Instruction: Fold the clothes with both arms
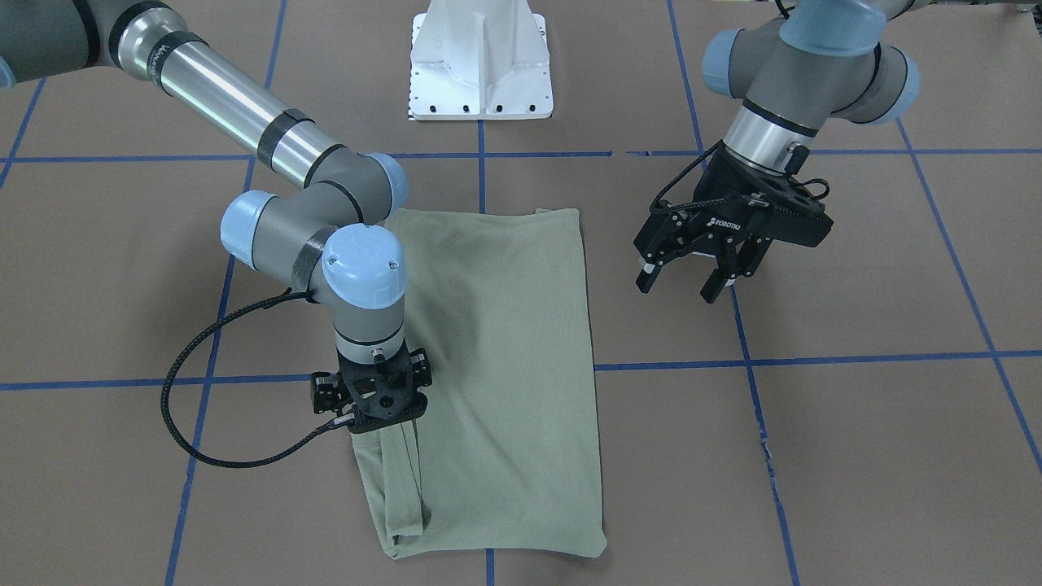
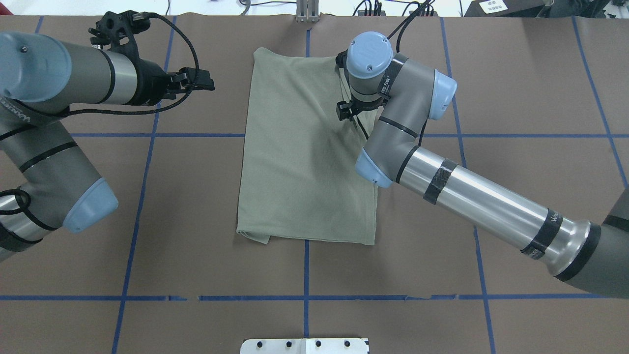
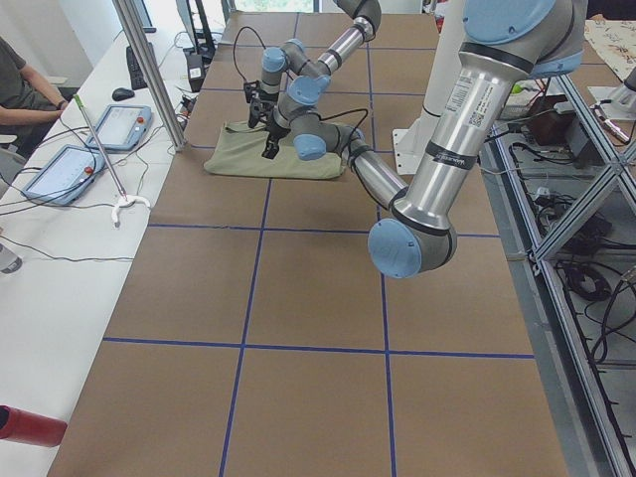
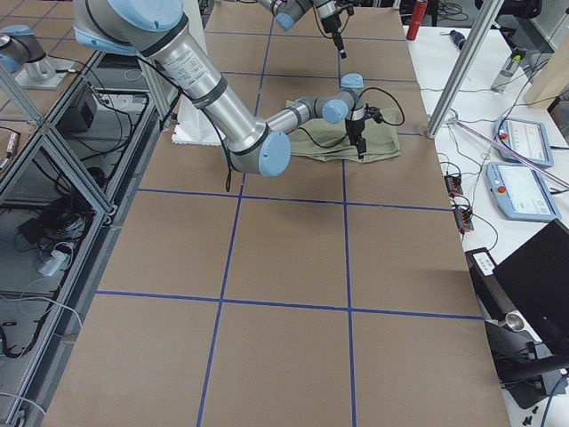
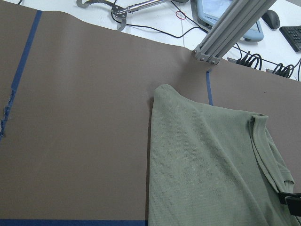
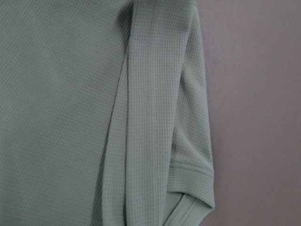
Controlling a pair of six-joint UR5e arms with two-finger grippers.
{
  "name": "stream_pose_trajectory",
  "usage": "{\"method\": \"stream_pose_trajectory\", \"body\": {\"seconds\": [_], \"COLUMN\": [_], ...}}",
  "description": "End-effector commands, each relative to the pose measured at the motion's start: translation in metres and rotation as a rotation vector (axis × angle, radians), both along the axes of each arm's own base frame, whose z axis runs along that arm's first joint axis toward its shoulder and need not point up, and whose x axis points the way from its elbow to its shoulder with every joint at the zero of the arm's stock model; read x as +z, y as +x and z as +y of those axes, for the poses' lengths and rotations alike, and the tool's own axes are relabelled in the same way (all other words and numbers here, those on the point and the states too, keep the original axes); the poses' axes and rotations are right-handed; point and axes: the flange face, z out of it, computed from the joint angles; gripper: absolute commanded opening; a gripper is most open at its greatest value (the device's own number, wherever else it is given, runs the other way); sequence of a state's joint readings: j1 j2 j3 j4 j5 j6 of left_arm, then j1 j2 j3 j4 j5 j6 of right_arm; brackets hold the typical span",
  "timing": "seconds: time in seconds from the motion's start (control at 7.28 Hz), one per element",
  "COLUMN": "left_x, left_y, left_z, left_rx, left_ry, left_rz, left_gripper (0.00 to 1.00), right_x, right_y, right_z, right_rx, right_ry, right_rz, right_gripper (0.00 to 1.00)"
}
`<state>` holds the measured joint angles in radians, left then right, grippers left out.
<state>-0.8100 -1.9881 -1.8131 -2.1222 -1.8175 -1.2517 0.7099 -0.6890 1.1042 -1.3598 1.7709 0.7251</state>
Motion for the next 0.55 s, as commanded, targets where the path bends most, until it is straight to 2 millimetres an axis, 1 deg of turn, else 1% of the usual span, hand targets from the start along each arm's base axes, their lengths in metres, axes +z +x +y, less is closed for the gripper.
{"method": "stream_pose_trajectory", "body": {"seconds": [0.0, 0.41], "left_x": [-0.0044, -0.0049], "left_y": [-0.0020, -0.0024], "left_z": [0.0024, 0.0026], "left_rx": [0.002, 0.000], "left_ry": [0.006, 0.006], "left_rz": [0.006, 0.006], "left_gripper": [1.00, 1.00], "right_x": [-0.0007, 0.0033], "right_y": [-0.0026, -0.0003], "right_z": [0.0010, -0.0001], "right_rx": [-0.005, -0.015], "right_ry": [-0.001, 0.003], "right_rz": [-0.001, 0.006], "right_gripper": [1.00, 1.00]}}
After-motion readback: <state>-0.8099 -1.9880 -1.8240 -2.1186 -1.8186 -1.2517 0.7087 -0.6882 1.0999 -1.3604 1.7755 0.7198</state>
